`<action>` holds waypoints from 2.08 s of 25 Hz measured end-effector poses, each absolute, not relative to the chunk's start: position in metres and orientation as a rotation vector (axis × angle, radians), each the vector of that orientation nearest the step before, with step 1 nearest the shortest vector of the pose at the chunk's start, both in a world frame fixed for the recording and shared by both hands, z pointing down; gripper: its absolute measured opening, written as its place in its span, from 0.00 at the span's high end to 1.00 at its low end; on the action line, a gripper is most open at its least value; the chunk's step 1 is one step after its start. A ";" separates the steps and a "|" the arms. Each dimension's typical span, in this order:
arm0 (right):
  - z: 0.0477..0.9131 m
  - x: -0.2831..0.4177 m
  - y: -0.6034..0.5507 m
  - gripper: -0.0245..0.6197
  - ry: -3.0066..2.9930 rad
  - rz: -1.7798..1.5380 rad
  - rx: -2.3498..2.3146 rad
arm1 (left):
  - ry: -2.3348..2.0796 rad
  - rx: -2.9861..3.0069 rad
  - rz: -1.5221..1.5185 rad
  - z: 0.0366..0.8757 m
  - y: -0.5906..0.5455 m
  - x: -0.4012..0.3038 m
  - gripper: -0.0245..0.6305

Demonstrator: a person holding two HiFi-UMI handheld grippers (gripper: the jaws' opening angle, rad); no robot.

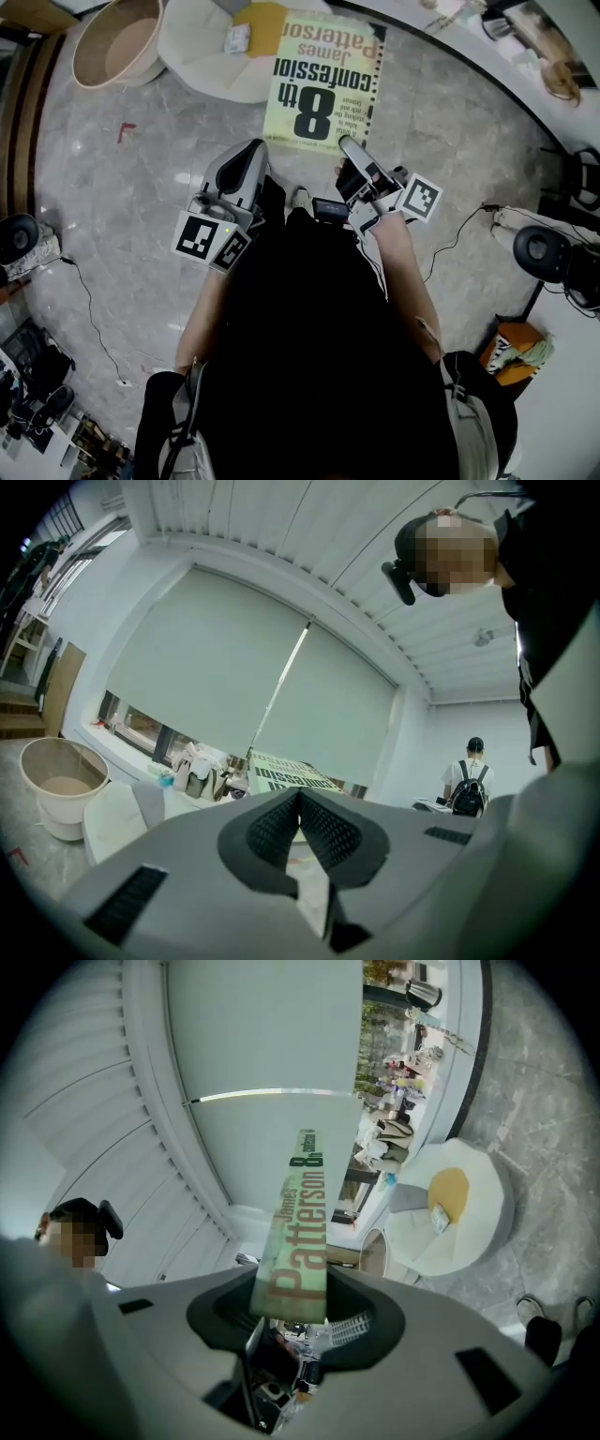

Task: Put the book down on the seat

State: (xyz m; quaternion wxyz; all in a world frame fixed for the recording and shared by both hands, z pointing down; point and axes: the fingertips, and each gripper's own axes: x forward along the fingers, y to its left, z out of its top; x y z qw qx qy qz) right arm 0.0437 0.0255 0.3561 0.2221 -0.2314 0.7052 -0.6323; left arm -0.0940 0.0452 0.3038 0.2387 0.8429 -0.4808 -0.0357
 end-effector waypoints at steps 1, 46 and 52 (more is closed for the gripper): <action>0.356 0.043 0.026 0.68 1.948 -1.741 -0.642 | -1.310 2.316 -0.099 0.304 0.044 -0.094 0.94; 0.358 0.045 0.026 0.68 1.915 -1.743 -0.680 | -1.320 2.309 -0.039 0.321 0.053 -0.110 0.94; 0.356 0.045 0.027 0.68 1.913 -1.742 -0.656 | -1.334 2.309 -0.039 0.319 0.057 -0.109 0.94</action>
